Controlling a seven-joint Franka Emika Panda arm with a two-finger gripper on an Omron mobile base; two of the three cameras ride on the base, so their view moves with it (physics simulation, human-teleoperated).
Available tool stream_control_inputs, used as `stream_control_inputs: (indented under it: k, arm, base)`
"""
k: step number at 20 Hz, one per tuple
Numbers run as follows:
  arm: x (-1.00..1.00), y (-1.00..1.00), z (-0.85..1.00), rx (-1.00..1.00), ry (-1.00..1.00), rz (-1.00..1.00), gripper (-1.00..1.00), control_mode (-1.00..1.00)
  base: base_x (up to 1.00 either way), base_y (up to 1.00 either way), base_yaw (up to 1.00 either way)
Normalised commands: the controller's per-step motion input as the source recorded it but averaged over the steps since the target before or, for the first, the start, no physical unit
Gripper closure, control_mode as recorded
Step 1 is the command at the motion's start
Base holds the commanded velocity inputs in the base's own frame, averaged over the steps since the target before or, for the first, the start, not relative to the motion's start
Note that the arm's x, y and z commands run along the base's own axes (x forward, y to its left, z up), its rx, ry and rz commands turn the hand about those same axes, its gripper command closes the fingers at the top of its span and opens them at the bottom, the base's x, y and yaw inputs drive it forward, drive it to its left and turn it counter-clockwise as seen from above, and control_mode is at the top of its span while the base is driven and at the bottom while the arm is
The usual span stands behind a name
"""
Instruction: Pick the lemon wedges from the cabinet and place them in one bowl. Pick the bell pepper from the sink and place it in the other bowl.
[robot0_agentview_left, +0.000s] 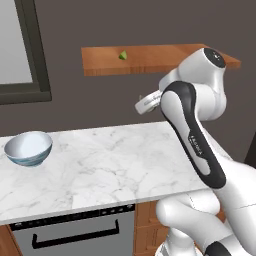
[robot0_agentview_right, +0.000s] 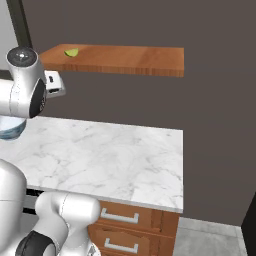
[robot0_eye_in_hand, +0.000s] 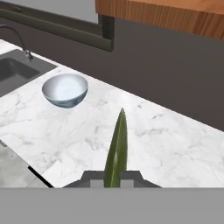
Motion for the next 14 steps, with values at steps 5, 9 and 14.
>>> stream_control_inputs:
  k: [5,9,14]
  arm:
    - [0.0,0.13,-0.01,0.0,0.0,0.0,1.0,-1.0]
    - [0.0,0.27,-0.08,0.0,0.0,0.0,1.0,-1.0]
    - [0.0,0.35,-0.08,0.0,0.0,-0.01,1.0,-1.0]
  base:
    - [0.0,0.0,0.0]
    - [0.0,0.0,0.0]
    - [0.0,0.0,0.0]
